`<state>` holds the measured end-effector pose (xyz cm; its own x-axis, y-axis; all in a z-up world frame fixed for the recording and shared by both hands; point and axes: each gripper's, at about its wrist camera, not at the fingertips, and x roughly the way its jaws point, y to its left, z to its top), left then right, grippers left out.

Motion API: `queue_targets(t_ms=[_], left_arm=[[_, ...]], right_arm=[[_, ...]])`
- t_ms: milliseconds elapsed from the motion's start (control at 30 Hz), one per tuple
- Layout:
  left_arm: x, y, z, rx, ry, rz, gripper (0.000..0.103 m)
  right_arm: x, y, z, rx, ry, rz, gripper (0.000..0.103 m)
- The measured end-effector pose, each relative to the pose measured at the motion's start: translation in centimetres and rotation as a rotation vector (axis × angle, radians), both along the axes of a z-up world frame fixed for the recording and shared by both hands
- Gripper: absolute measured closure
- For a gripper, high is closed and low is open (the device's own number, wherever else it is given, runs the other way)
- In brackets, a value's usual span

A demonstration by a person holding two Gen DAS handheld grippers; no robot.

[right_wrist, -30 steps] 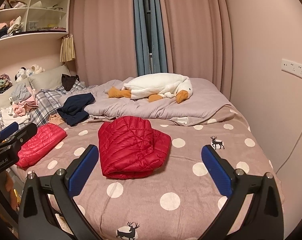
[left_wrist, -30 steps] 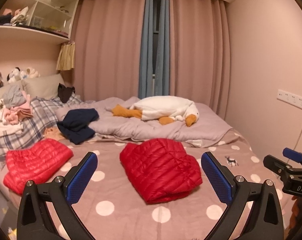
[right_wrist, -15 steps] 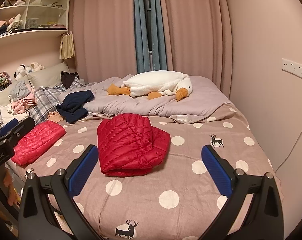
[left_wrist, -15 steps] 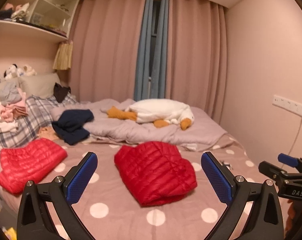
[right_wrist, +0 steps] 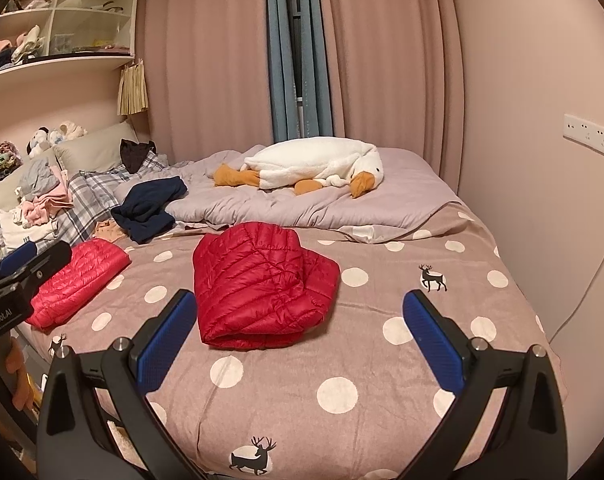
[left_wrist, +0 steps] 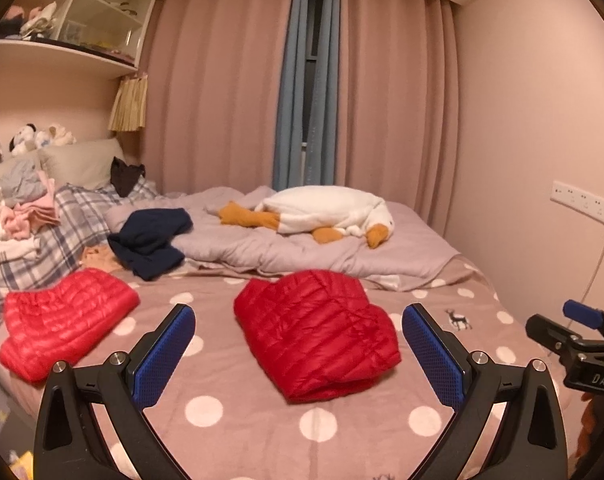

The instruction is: Fold large clothes

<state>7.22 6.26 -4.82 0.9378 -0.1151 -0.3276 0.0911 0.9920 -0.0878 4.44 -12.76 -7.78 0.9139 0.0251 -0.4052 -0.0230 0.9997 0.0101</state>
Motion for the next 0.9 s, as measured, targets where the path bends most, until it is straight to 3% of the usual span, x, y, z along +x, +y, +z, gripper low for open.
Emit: queue_targets(t_ms=[533, 900], left_arm=[[-0.15, -0.74, -0.08, 0.064, 0.009, -0.043, 0.001], [-0.53, -0.66, 0.18, 0.051, -0.001, -0.053, 0.001]], right_arm=[[0.50, 0.10, -0.25, -0.011, 0.018, 0.000, 0.000], [0.13, -0.02, -0.16, -0.005, 0.010, -0.005, 0.000]])
